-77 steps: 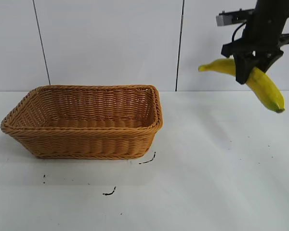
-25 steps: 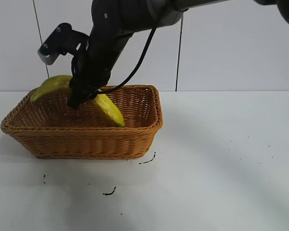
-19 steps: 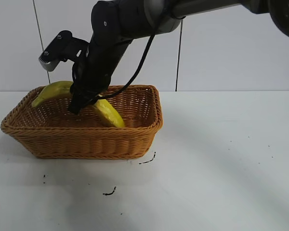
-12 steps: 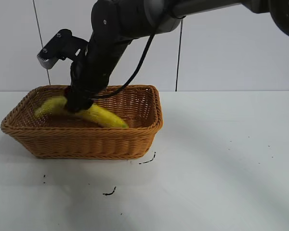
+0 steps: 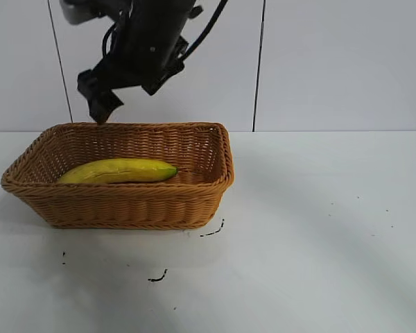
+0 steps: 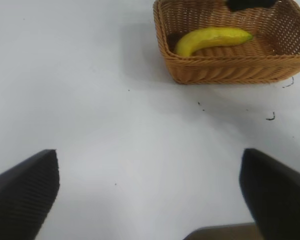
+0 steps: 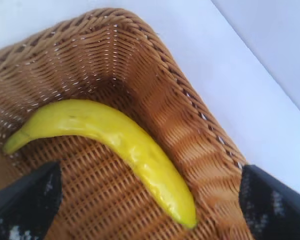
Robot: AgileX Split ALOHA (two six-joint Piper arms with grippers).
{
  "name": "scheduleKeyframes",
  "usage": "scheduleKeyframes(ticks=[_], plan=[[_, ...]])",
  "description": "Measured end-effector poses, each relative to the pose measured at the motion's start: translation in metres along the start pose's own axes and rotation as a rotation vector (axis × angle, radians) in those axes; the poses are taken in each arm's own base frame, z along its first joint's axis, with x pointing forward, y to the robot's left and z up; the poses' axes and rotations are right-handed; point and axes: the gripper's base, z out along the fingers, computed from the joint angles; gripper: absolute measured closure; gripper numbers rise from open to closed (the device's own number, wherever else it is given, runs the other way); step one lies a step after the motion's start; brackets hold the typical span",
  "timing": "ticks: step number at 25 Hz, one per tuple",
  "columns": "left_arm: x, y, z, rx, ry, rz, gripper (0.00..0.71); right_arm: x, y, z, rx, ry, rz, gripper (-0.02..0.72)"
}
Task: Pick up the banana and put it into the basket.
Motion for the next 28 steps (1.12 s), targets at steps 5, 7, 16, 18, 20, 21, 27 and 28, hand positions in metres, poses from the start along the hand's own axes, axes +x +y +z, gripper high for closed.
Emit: scheduleKeyframes(ticks=[5, 7, 16, 18, 20, 21, 27, 28], plan=[[0.0, 0.0, 0.0, 0.0, 0.0, 0.0, 0.015, 0.009, -0.078, -0.008, 0.063, 0.025, 0.156, 0.014], [0.0, 0.0, 0.0, 0.0, 0.0, 0.0, 0.015, 0.016, -0.111, -0.013, 0.1, 0.039, 0.213, 0.014], [0.0, 0.0, 0.0, 0.0, 0.0, 0.0, 0.015, 0.067, -0.236, -0.047, 0.23, 0.109, 0.459, 0.014], [0.0, 0.0, 0.0, 0.0, 0.0, 0.0, 0.015, 0.075, -0.244, -0.05, 0.231, 0.137, 0.482, 0.014], [0.0, 0.0, 0.0, 0.0, 0.0, 0.0, 0.015, 0.079, -0.246, -0.052, 0.225, 0.165, 0.484, 0.014], [0.0, 0.0, 0.0, 0.0, 0.0, 0.0, 0.015, 0.079, -0.246, -0.052, 0.223, 0.17, 0.476, 0.014], [0.0, 0.0, 0.0, 0.0, 0.0, 0.0, 0.015, 0.073, -0.235, -0.051, 0.175, 0.159, 0.459, 0.014], [0.0, 0.0, 0.0, 0.0, 0.0, 0.0, 0.015, 0.071, -0.231, -0.052, 0.171, 0.155, 0.447, 0.014]])
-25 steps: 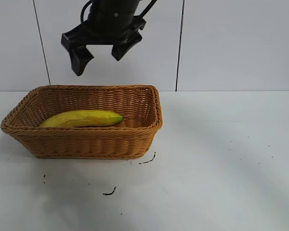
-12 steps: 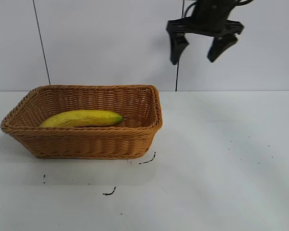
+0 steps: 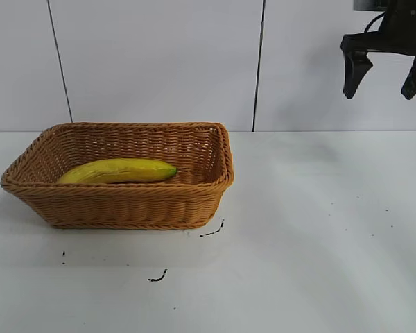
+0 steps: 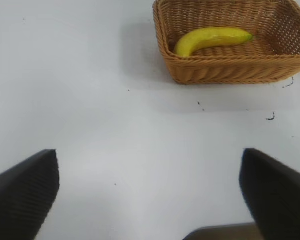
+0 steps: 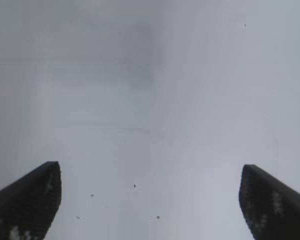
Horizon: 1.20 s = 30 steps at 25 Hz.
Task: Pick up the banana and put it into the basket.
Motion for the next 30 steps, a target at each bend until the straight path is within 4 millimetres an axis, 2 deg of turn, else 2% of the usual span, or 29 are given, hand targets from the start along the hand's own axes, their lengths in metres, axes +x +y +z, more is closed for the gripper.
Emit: scheduleKeyframes(ticks=[3, 7, 9, 12, 14, 21, 26, 30], plan=[[0.0, 0.0, 0.0, 0.0, 0.0, 0.0, 0.015, -0.001, 0.011, -0.009, -0.006, -0.019, -0.024, 0.014], [0.0, 0.0, 0.0, 0.0, 0.0, 0.0, 0.015, 0.001, 0.014, -0.017, -0.008, -0.029, -0.028, 0.014], [0.0, 0.0, 0.0, 0.0, 0.0, 0.0, 0.015, 0.009, 0.015, -0.019, -0.012, -0.008, -0.024, 0.014], [0.0, 0.0, 0.0, 0.0, 0.0, 0.0, 0.015, 0.031, 0.017, -0.023, -0.021, 0.051, -0.015, 0.014], [0.0, 0.0, 0.0, 0.0, 0.0, 0.0, 0.015, 0.054, 0.018, -0.028, -0.023, 0.1, -0.01, 0.014], [0.0, 0.0, 0.0, 0.0, 0.0, 0.0, 0.015, 0.148, 0.025, -0.083, -0.012, 0.152, -0.013, 0.014], [0.0, 0.0, 0.0, 0.0, 0.0, 0.0, 0.015, 0.219, 0.028, -0.126, 0.03, 0.075, -0.038, 0.014], [0.0, 0.0, 0.0, 0.0, 0.0, 0.0, 0.015, 0.268, 0.031, -0.146, 0.042, -0.056, -0.046, 0.014]])
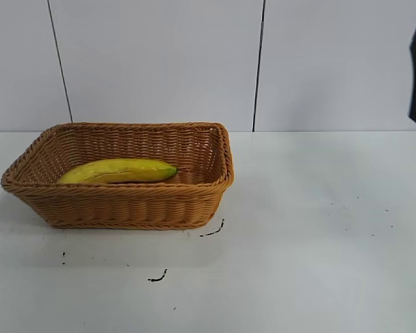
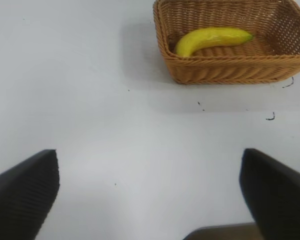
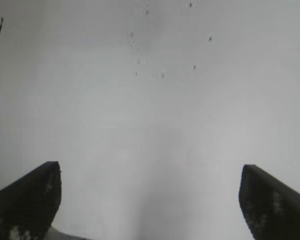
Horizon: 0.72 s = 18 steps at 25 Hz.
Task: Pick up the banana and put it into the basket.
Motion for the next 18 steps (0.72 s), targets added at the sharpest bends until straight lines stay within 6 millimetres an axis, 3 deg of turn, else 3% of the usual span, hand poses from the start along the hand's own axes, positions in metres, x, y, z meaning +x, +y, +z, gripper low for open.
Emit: scheduleKeyframes(ticks=[4, 11, 18], plan=[[0.0, 0.0, 0.0, 0.0, 0.0, 0.0, 0.015, 0.047, 0.004, -0.01, 0.015, -0.176, -0.004, 0.014], [0.0, 0.0, 0.0, 0.0, 0.0, 0.0, 0.015, 0.12, 0.009, -0.008, 0.035, -0.384, -0.015, 0.014], [0.0, 0.0, 0.0, 0.0, 0.0, 0.0, 0.015, 0.15, 0.01, -0.024, 0.066, -0.575, -0.026, 0.014]])
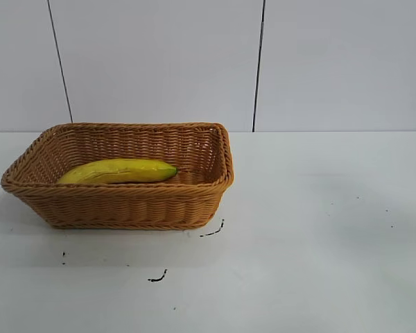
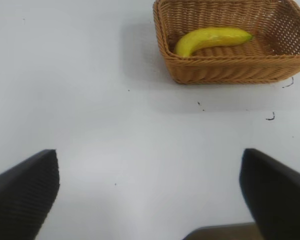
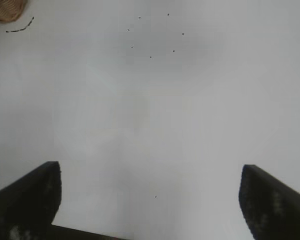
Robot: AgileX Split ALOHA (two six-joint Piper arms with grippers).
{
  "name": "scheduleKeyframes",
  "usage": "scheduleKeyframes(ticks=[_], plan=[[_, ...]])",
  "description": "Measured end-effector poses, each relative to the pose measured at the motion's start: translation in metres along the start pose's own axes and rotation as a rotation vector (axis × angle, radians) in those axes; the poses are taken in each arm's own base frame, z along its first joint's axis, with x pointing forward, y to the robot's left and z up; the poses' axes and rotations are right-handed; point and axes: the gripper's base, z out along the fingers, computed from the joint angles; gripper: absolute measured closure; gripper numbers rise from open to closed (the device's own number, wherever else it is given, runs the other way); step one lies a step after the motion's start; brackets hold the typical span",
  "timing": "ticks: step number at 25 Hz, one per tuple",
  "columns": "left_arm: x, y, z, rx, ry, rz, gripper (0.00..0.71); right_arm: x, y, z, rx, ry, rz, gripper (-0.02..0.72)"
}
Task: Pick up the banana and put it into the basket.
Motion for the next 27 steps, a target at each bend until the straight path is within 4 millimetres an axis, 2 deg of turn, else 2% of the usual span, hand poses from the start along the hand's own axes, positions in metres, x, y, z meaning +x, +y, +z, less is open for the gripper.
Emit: scheduleKeyframes(ticks=[12, 27], plan=[[0.0, 0.0, 0.0, 0.0, 0.0, 0.0, 0.015, 0.016, 0.0, -0.024, 0.033, -0.181, 0.02, 0.014], [0.0, 0.0, 0.0, 0.0, 0.0, 0.0, 0.015, 0.017, 0.0, -0.025, 0.036, -0.185, 0.031, 0.014]])
